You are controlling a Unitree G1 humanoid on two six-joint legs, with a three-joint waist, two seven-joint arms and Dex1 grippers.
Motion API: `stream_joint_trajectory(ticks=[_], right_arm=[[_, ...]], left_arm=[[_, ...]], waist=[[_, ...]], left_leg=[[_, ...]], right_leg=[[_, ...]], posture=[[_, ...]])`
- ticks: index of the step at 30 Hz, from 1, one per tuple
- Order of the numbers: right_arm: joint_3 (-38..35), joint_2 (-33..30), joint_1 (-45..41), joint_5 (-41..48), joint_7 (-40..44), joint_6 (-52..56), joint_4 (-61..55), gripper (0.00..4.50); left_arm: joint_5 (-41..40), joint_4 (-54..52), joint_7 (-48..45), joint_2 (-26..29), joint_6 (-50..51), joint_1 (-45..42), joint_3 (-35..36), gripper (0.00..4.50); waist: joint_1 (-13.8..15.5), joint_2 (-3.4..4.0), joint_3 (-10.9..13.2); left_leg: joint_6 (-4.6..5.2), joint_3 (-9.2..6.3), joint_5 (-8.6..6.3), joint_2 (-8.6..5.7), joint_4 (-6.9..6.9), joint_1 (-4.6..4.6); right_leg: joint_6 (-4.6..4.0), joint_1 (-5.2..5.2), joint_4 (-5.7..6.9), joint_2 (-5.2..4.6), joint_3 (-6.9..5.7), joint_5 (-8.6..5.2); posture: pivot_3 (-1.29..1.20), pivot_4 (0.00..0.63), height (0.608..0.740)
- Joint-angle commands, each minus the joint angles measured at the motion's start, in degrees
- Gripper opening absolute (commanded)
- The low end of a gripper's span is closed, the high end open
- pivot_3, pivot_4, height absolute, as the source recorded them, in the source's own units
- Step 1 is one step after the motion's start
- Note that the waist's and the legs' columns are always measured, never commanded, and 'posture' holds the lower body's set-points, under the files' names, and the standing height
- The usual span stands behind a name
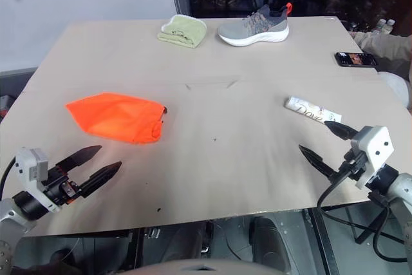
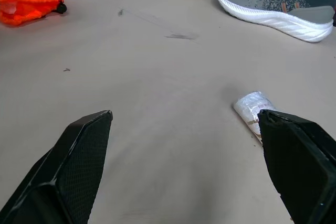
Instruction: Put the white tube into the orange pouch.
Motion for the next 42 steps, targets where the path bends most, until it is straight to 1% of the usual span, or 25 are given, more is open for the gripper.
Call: stream_joint_trajectory(ticks=[1, 5, 8, 10, 13, 16, 18, 20, 22, 25, 31, 32, 33, 36, 37, 38, 39, 41, 42], right_arm=[[-1.2, -1.5, -1.0, 1.7, -0.5, 1.1, -3.1, 4.50], [0.9, -2.5, -2.7, 3.6, -0.4, 3.5, -5.5, 4.50], [3.6, -3.5, -4.5, 5.6, -0.4, 5.8, -8.3, 4.50], [5.7, -4.6, -6.6, 6.3, -0.1, 7.0, -9.5, 4.50], [9.7, -5.2, -11.8, 6.4, -0.8, 8.3, -10.0, 4.50], [12.7, -4.7, -16.5, 6.7, -2.1, 9.5, -9.8, 4.50], [13.7, -4.5, -18.2, 6.6, -2.7, 10.1, -9.6, 4.50], [14.1, -4.6, -19.0, 6.5, -2.9, 10.3, -9.4, 4.50], [14.3, -4.6, -19.2, 6.6, -3.0, 10.5, -9.5, 4.50], [14.0, -5.1, -19.2, 8.1, -2.3, 11.2, -10.8, 4.50], [13.7, -8.0, -18.5, 12.7, 2.4, 12.0, -13.4, 4.50], [13.8, -8.4, -18.6, 13.0, 3.0, 11.9, -13.5, 4.50], [14.1, -8.8, -18.7, 12.6, 3.7, 11.4, -13.4, 4.50], [15.1, -8.6, -19.6, 11.5, 4.3, 10.4, -12.3, 4.50], [15.3, -8.4, -19.8, 11.2, 4.2, 10.3, -12.1, 4.50], [15.5, -8.3, -19.8, 11.0, 4.3, 10.1, -12.0, 4.50], [15.7, -8.2, -19.8, 10.8, 4.3, 9.9, -11.9, 4.50], [16.0, -8.1, -19.6, 10.2, 4.5, 9.4, -11.5, 4.50], [16.1, -8.0, -19.5, 9.9, 4.6, 9.2, -11.3, 4.50]], left_arm=[[1.0, -2.7, 1.1, 0.0, -1.0, 0.4, 0.0, 4.47], [4.9, -7.9, 5.9, -0.7, -0.4, 0.0, -5.0, 4.47], [7.7, -12.4, 11.9, -0.6, 2.7, -1.7, -8.8, 4.47], [7.2, -14.4, 14.8, -0.6, 5.6, -3.5, -10.2, 4.47], [10.6, -17.1, 21.9, 0.2, 11.0, -7.1, -13.3, 4.47], [14.6, -19.2, 31.0, 0.9, 20.3, -12.1, -16.7, 4.47], [16.7, -19.8, 34.5, 1.6, 25.5, -15.1, -19.8, 4.47], [18.6, -19.6, 36.6, 1.9, 29.1, -17.9, -23.0, 4.47], [20.5, -18.3, 39.5, 1.0, 32.4, -21.5, -25.7, 4.47], [24.0, -17.6, 42.3, 1.0, 36.1, -25.7, -30.4, 4.47], [26.5, -18.0, 43.3, 0.7, 39.7, -28.4, -33.2, 4.47], [26.7, -18.0, 43.0, 0.8, 39.8, -28.3, -33.2, 3.95], [27.0, -17.8, 42.6, 0.9, 39.6, -28.0, -33.1, 3.64], [27.6, -16.1, 42.0, 0.6, 37.9, -27.0, -31.8, 2.26], [27.8, -15.9, 41.8, 0.4, 37.5, -26.6, -31.4, 1.56], [28.2, -15.9, 41.6, 0.5, 36.8, -26.0, -31.4, 1.20], [28.6, -15.9, 41.5, 0.6, 36.2, -25.4, -31.3, 0.63], [28.7, -16.2, 40.9, 0.6, 35.4, -24.4, -30.6, 0.10], [28.6, -16.3, 40.7, 0.4, 34.8, -24.0, -30.1, 0.10]], waist=[[0.0, 0.00, 0.0], [0.0, -0.01, 0.0], [0.3, -0.02, 0.0], [0.5, -0.01, 0.0], [0.6, -0.02, 0.0], [0.8, -0.03, 0.0], [1.0, -0.07, 0.0], [1.1, -0.07, 0.0], [1.0, -0.09, 0.0], [1.0, -0.09, 0.0], [0.9, -0.08, 0.0], [0.9, -0.08, 0.0], [0.9, -0.08, 0.0], [0.9, -0.08, 0.0], [0.9, -0.09, 0.0], [0.9, -0.09, 0.0], [0.9, -0.09, 0.0], [1.0, -0.09, 0.0], [1.0, -0.09, 0.0]], left_leg=[[0.00, 0.00, 0.00, 0.00, 0.00, 0.00], [0.00, 0.01, 0.00, 0.00, 0.01, 0.01], [0.00, 0.00, 0.00, 0.00, 0.01, 0.00], [0.00, 0.00, 0.00, 0.00, 0.01, 0.01], [0.01, 0.02, 0.00, 0.00, 0.03, 0.03], [0.01, -0.02, 0.01, -0.01, 0.07, 0.05], [0.01, -0.04, 0.01, -0.01, 0.07, 0.02], [0.01, -0.08, 0.01, -0.06, 0.07, -0.04], [0.01, -0.13, 0.01, -0.09, 0.09, -0.09], [0.01, -0.19, 0.01, -0.11, 0.19, -0.15], [0.01, -0.20, 0.01, -0.08, 0.24, -0.13], [0.01, -0.20, 0.01, -0.08, 0.24, -0.12], [0.01, -0.19, 0.01, -0.07, 0.24, -0.12], [0.01, -0.18, 0.01, -0.07, 0.24, -0.11], [0.01, -0.16, 0.01, -0.07, 0.25, -0.10], [0.01, -0.18, 0.01, -0.07, 0.26, -0.11], [0.01, -0.20, 0.01, -0.07, 0.26, -0.13], [0.01, -0.20, 0.01, -0.07, 0.27, -0.14], [0.01, -0.21, 0.01, -0.07, 0.27, -0.16]], right_leg=[[0.00, 0.00, 0.00, 0.00, 0.00, 0.00], [0.00, 0.01, 0.00, 0.00, 0.02, 0.00], [-0.03, 0.01, 0.00, 0.00, 0.01, 0.02], [-0.07, 0.01, 0.00, 0.02, 0.01, 0.05], [-0.05, 0.03, 0.01, 0.05, 0.02, 0.04], [0.00, 0.06, 0.04, 0.11, 0.00, 0.02], [-0.01, 0.06, 0.05, 0.13, -0.02, 0.03], [-0.18, 0.05, 0.05, 0.13, -0.03, 0.13], [-0.20, 0.03, 0.05, 0.12, -0.05, 0.15], [-0.20, 0.02, 0.09, 0.13, -0.14, 0.16], [-0.20, 0.03, 0.13, 0.14, -0.13, 0.15], [-0.21, 0.03, 0.13, 0.14, -0.13, 0.15], [-0.21, 0.03, 0.13, 0.15, -0.13, 0.15], [-0.20, 0.04, 0.13, 0.13, -0.13, 0.15], [-0.20, 0.04, 0.13, 0.13, -0.12, 0.15], [-0.20, 0.04, 0.13, 0.13, -0.14, 0.15], [-0.20, 0.03, 0.13, 0.13, -0.15, 0.15], [-0.21, 0.03, 0.13, 0.13, -0.14, 0.15], [-0.21, 0.02, 0.13, 0.13, -0.15, 0.16]], posture=[[0.00, 0.150, 0.740], [0.00, 0.150, 0.740], [0.00, 0.150, 0.740], [0.00, 0.150, 0.740], [0.00, 0.150, 0.740], [0.00, 0.150, 0.740], [0.00, 0.150, 0.740], [0.00, 0.150, 0.740], [0.00, 0.150, 0.740], [0.00, 0.150, 0.740], [0.00, 0.150, 0.740], [0.00, 0.150, 0.740], [0.00, 0.150, 0.740], [0.00, 0.150, 0.740], [0.00, 0.150, 0.740], [0.00, 0.150, 0.740], [0.00, 0.150, 0.740], [0.00, 0.150, 0.740], [0.00, 0.150, 0.740]])
